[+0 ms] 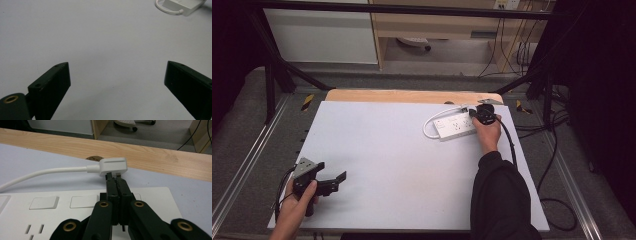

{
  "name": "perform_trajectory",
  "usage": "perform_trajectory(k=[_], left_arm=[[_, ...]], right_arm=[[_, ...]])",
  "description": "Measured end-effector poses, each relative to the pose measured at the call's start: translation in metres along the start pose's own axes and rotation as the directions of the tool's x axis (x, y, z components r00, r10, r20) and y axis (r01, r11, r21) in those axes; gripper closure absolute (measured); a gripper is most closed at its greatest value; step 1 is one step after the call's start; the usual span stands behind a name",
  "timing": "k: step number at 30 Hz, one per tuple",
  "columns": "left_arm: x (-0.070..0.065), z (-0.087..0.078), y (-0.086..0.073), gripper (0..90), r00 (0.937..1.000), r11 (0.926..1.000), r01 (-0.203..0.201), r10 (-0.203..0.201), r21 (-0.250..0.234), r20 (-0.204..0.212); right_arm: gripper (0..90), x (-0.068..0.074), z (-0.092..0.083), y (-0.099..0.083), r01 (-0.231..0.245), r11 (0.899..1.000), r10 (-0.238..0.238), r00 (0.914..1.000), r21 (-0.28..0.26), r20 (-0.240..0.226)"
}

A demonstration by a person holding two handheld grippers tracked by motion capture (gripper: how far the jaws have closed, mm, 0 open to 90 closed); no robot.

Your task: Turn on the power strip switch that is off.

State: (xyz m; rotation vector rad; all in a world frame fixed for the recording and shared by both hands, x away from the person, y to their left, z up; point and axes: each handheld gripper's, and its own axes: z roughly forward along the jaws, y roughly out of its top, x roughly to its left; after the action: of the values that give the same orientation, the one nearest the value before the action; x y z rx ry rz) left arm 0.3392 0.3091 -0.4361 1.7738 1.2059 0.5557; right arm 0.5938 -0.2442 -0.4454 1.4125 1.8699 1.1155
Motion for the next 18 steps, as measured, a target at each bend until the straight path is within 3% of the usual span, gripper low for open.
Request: perform_trajectory(k=[18], left_arm=[[0.0002,-0.0004,0.0,6.6,1.0,1.0,0.0,0.0,-0.002,-0.002]], right_arm=[[90.0,0.0008,0.0003,-0.0022,-0.009,1.0,0.009,0.9999,-0.015,0.007]])
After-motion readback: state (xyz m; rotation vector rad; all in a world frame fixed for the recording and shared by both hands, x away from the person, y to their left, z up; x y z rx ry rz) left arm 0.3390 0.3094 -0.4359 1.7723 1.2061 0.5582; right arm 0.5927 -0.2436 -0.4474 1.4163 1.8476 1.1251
